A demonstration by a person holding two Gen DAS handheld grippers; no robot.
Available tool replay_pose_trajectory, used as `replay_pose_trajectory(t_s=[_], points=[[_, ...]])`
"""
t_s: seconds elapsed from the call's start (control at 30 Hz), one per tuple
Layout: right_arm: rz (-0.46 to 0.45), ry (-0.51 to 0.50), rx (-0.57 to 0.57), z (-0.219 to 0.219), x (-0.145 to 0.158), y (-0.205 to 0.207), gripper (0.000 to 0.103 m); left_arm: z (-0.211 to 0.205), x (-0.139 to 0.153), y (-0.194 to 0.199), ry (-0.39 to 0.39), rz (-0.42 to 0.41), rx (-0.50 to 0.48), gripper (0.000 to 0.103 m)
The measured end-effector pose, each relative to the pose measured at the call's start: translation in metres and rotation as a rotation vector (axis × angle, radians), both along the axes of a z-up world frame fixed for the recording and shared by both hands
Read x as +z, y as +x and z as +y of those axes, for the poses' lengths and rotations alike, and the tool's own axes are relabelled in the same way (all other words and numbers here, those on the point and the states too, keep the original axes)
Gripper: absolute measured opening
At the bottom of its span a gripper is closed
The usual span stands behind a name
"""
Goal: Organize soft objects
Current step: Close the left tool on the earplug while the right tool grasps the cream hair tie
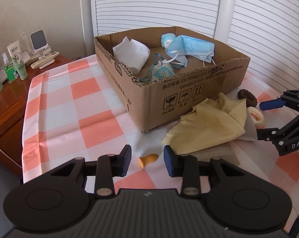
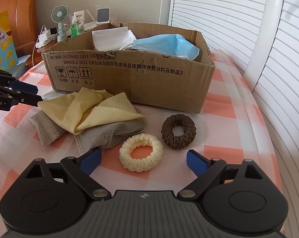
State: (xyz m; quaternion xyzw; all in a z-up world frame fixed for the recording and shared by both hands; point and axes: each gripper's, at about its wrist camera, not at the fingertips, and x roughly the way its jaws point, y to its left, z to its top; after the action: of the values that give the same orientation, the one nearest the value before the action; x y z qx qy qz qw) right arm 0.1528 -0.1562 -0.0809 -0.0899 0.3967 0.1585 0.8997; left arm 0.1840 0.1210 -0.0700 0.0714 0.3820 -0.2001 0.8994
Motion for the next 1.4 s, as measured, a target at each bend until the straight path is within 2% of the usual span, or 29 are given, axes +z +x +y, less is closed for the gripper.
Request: replay_pose_trajectory(t_s=[0.17,0.23,0.43,0.73,0.8,0.93,1.17,1.4], points=[[0.0,0.002,-0.001,0.0,0.0,-0.001,0.095,0.009,0.005,-0.018,-0.044,-0.005,0.076,0.038],[0.0,0.0,-0.001,0.0,0.0,-0.001,0.095,0.01,0.004,-0.023,-0.038,-0.014,0.101,0.038],[-0.001,0.001,-0.007,0.0,0.0,-0.002,0.095,0.003,-0.003,-0.02,-0.075,0.018,0.183,0.038],[-0.009,-0.004,-0.003,0.002,-0.001,-0.002,0.095,-0.013,-0.007,-0.016,-0.072,0.015,0.271,0.033],[-0.015,0.0,0.004,0.003,0.0,-0.003,0.089,-0.015,-0.007,-0.017,-0.074,0.01,0.286,0.025],[-0.03,-0.007,0.016,0.006,0.003,-0.004,0.078,-0.016,-0.007,-0.02,-0.078,0.002,0.295,0.023],[-0.029,-0.011,0.038,0.009,0.006,-0.006,0.048,-0.015,-0.007,-0.019,-0.088,0.003,0.287,0.02],[-0.025,-0.029,0.038,0.009,0.012,-0.008,0.039,-0.015,0.001,-0.021,-0.062,-0.007,0.238,0.02]])
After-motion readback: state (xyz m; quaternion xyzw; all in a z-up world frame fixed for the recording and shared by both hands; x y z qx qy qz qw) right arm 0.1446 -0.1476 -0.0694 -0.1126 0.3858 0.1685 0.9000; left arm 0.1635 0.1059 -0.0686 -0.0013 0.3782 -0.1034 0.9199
